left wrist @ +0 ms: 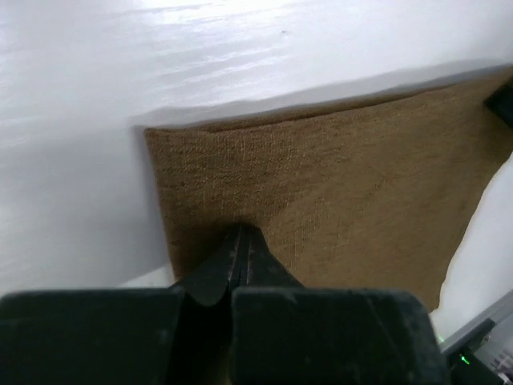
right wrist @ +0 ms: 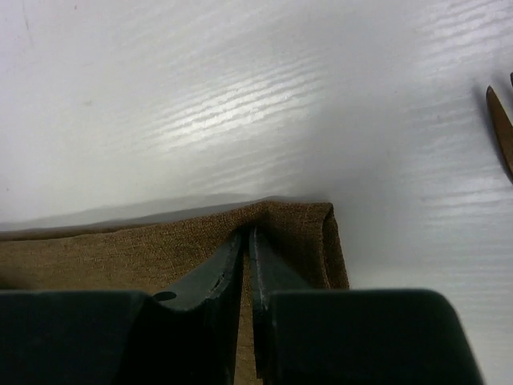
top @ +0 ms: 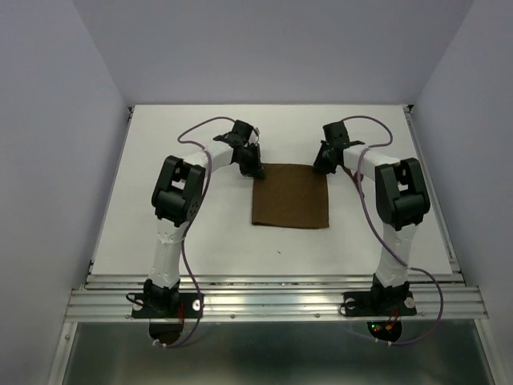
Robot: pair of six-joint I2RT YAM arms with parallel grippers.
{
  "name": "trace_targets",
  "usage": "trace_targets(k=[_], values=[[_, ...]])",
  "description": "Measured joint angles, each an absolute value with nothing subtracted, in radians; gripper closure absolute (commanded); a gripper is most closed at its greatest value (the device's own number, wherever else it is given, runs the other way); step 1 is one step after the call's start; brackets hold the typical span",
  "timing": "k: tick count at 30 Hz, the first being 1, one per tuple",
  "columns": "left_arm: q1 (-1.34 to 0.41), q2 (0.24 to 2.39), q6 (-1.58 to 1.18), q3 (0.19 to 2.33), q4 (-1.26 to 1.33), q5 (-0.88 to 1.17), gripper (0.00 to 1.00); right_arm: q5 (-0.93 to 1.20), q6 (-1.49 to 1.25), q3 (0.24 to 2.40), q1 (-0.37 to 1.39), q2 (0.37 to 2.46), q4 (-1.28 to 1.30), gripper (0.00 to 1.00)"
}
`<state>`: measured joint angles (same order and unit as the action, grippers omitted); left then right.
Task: Fold the napkin into a case and place the utensils inside
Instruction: Smooth out the square-folded napkin at the center of the board.
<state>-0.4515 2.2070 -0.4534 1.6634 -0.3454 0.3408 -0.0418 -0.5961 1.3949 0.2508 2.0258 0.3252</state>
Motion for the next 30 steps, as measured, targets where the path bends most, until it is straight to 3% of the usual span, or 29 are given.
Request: trace_targets(k=[10, 21, 30], values=[[-0.472, 2.101, -0.479, 1.512, -0.290, 0.315, 1.00, -0.011, -0.567, 1.337, 0.240, 1.977, 0.307, 0.83], [-0.612, 1.718, -0.443, 1.222, -0.285, 0.345, 1.00, 0.067, -0.590, 0.972, 0.273, 1.518, 0.311, 0.81], [-0.627, 1.747, -0.442, 0.998, -0.272, 0.397, 1.00, 0.110, -0.626, 0.770, 0.329, 1.505, 0.367, 0.79]])
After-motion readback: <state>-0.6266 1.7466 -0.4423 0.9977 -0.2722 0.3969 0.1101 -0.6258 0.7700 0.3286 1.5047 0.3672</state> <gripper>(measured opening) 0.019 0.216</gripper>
